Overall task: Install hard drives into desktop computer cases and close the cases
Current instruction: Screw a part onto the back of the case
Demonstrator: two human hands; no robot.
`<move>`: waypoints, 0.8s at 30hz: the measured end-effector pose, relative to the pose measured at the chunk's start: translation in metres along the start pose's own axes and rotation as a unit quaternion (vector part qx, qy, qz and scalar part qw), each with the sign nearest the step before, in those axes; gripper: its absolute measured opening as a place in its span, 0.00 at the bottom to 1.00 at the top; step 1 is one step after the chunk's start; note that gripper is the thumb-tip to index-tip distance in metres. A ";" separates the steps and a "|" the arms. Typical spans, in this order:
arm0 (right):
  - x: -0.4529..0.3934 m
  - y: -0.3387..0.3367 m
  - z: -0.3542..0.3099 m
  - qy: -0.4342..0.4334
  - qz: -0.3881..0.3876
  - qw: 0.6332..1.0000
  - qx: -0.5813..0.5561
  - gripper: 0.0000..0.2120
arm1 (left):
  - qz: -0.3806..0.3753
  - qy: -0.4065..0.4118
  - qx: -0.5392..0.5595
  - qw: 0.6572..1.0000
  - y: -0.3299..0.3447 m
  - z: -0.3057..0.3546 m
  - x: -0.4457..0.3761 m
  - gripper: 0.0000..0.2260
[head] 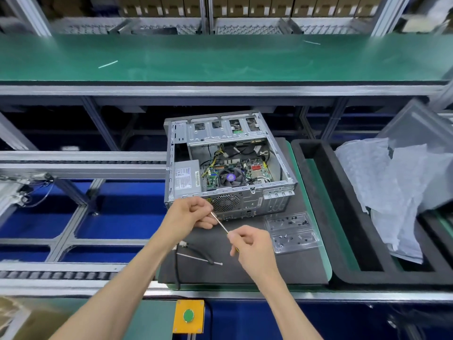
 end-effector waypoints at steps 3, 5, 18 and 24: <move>0.005 -0.007 -0.006 -0.045 0.081 0.993 0.070 0.07 | -0.056 -0.035 -0.054 0.996 0.004 0.009 -0.006 0.03; 0.010 -0.003 -0.005 -0.038 0.097 0.993 0.050 0.07 | -0.082 -0.037 -0.080 0.993 0.009 0.014 -0.009 0.04; 0.002 0.024 -0.015 0.025 0.109 0.991 0.076 0.07 | -0.042 0.109 -0.490 0.864 0.010 0.054 -0.050 0.20; 0.003 0.033 -0.026 -0.006 0.127 0.978 0.165 0.09 | -0.038 0.101 -0.470 0.876 0.007 0.054 -0.052 0.15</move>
Point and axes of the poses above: each hand's wrist, its own x-axis away from the middle knuckle, its own y-axis out of the palm, z = x × y, the point moved 8 cm from there along -x, towards the middle knuckle, and after that the axes turned 14 degrees about x, right-handed, at the moved point
